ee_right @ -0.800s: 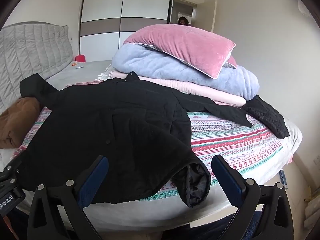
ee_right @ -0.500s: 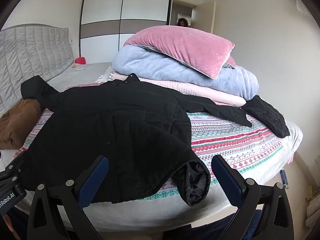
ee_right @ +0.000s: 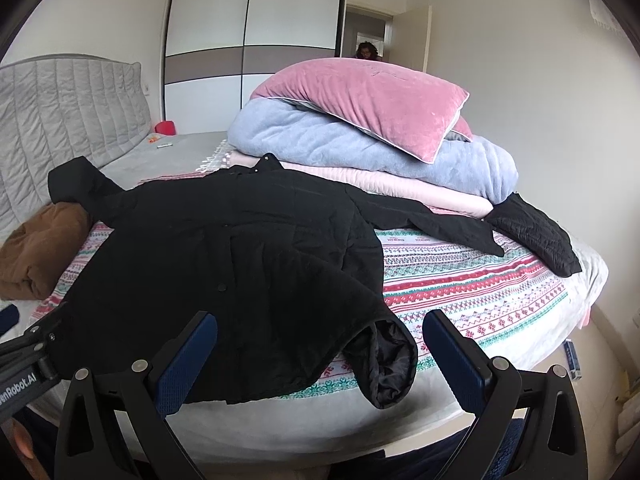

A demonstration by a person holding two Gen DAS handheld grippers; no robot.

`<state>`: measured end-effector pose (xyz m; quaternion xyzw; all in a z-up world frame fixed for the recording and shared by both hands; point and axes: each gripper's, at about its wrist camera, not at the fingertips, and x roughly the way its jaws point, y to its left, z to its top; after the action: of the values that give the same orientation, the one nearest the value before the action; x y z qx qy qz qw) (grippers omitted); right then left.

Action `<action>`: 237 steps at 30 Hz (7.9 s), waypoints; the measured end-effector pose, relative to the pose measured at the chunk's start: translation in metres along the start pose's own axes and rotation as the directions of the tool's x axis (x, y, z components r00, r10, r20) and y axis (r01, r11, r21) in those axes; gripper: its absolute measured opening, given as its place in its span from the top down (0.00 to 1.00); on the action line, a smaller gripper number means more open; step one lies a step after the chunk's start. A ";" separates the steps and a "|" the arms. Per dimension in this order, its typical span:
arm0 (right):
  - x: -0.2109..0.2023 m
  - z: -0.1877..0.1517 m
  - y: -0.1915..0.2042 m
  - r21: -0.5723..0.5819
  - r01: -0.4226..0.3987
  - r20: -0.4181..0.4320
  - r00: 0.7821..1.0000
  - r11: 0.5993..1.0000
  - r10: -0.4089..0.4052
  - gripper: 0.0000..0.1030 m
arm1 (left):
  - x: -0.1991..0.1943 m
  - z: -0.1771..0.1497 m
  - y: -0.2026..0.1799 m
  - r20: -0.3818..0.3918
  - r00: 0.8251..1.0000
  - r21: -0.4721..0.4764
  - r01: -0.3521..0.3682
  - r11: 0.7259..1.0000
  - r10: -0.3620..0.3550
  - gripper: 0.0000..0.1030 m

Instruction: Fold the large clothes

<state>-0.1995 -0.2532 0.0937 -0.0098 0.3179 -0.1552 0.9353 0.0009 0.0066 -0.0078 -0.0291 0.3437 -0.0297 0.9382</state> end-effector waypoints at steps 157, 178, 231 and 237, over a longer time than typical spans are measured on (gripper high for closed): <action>0.418 0.046 -0.408 0.744 0.476 -0.429 0.878 0.469 -0.211 0.71 | 0.210 0.168 0.177 -0.117 0.987 -0.184 -0.129 0.975 0.108 0.38; 0.332 0.172 -0.207 0.444 -0.009 -0.170 0.981 0.896 0.094 0.35 | 0.299 0.229 0.326 0.039 0.996 -0.745 0.079 0.663 -0.075 0.26; 0.371 0.149 -0.032 -0.089 -0.220 -0.297 0.937 0.971 0.185 0.35 | 0.189 0.256 0.297 0.341 0.927 -0.591 0.085 0.802 0.154 0.92; 0.379 0.145 -0.032 -0.073 -0.230 -0.325 0.925 0.970 0.195 0.35 | 0.140 0.240 0.253 0.280 0.859 -0.455 -0.274 0.848 0.428 0.91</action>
<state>0.1623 -0.4073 -0.0109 -0.0017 0.4706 -0.0348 0.8817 0.2719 0.2563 0.0661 -0.1605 0.1583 0.2222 0.9486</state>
